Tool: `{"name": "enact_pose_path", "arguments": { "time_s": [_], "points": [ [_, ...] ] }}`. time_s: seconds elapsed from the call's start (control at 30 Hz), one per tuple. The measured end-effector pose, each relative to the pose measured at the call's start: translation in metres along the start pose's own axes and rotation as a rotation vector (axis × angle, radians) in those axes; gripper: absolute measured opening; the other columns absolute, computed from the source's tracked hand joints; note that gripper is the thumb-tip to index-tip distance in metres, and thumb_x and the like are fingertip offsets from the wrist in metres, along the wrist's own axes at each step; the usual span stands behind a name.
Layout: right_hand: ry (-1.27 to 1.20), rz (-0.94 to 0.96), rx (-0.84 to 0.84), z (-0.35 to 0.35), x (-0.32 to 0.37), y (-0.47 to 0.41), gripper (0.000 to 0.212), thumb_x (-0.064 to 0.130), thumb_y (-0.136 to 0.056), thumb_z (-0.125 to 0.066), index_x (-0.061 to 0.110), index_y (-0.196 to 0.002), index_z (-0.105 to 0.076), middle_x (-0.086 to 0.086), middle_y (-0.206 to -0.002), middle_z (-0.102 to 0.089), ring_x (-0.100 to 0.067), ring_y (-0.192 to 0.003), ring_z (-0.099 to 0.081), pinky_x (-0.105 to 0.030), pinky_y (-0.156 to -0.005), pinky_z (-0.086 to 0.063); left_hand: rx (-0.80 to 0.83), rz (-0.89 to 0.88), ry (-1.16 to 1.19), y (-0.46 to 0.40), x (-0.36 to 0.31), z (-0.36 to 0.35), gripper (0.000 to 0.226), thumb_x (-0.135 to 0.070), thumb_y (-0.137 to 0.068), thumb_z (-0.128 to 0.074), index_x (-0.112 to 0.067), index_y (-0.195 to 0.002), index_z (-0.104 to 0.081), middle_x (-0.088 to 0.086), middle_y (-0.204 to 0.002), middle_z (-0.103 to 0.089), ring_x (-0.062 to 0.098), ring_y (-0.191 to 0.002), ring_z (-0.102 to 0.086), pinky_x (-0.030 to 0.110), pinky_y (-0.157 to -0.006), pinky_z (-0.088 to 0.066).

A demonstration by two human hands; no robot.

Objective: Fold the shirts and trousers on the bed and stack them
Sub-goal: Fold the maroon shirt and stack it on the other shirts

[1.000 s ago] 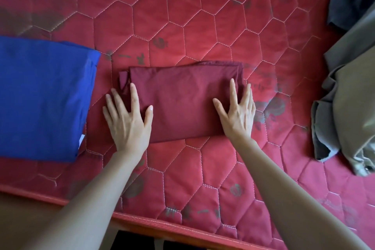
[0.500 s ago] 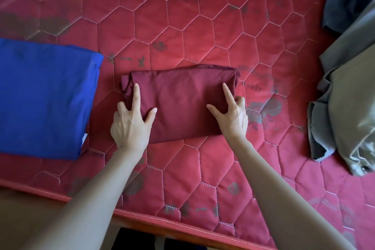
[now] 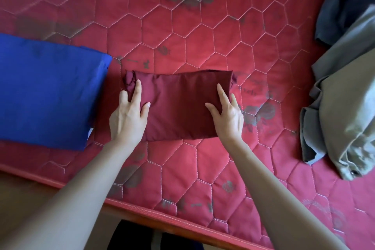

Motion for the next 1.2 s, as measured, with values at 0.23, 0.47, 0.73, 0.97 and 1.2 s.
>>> {"name": "enact_pose_path", "arguments": {
  "time_s": [0.23,0.47,0.73,0.97,1.2],
  "points": [
    [-0.025,0.072,-0.019,0.035,0.067,0.031,0.061,0.04,-0.091,-0.063,0.033,-0.146,-0.039,-0.004,-0.112,-0.053,-0.03,-0.083,-0.061,-0.034,-0.067,-0.044,-0.147,-0.087,0.032,0.016,0.012,0.089,0.06,-0.018,-0.088,-0.069,-0.011,-0.142,-0.047,0.019,-0.091,-0.044,0.027,-0.049,-0.039,0.034,-0.044,-0.039],
    [-0.148,0.186,-0.122,0.031,0.192,0.061,0.061,0.031,-0.084,-0.074,0.028,-0.139,-0.05,-0.004,-0.098,-0.052,-0.025,-0.065,-0.057,-0.037,-0.059,-0.05,-0.296,-0.059,0.027,0.021,0.096,0.193,0.061,-0.02,-0.085,-0.072,-0.013,-0.141,-0.05,0.014,-0.089,-0.042,0.024,-0.052,-0.04,0.04,-0.045,-0.047],
    [-0.225,0.134,-0.216,-0.047,0.303,0.091,0.059,0.022,-0.081,-0.076,0.023,-0.137,-0.054,-0.007,-0.105,-0.057,-0.025,-0.076,-0.058,-0.036,-0.064,-0.049,-0.273,-0.175,-0.014,-0.028,0.223,0.241,0.062,-0.019,-0.086,-0.07,-0.019,-0.144,-0.046,0.012,-0.094,-0.042,0.034,-0.059,-0.053,0.042,-0.052,-0.048],
    [-0.235,0.012,-0.284,-0.107,0.321,0.097,0.058,0.028,-0.084,-0.074,0.026,-0.138,-0.053,-0.005,-0.109,-0.056,-0.013,-0.075,-0.051,-0.025,-0.067,-0.041,-0.19,-0.243,0.043,-0.071,0.291,0.223,0.064,-0.023,-0.088,-0.069,-0.022,-0.146,-0.042,0.009,-0.096,-0.041,0.031,-0.062,-0.053,0.038,-0.053,-0.048],
    [-0.126,-0.188,-0.154,-0.176,0.277,0.108,0.057,0.039,-0.09,-0.064,0.032,-0.143,-0.044,-0.002,-0.114,-0.051,-0.024,-0.083,-0.057,-0.033,-0.069,-0.044,0.004,-0.142,0.05,-0.078,0.337,0.158,0.064,-0.045,-0.091,-0.056,-0.031,-0.149,-0.034,0.006,-0.098,-0.037,0.037,-0.068,-0.058,0.042,-0.061,-0.049]
  ]
}}
Point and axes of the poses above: each hand's wrist, its own y-axis away from the middle knuckle, its own z-axis out of the back of the hand, x = y × z, the point moved 6 cm from there along -y, towards the middle knuckle
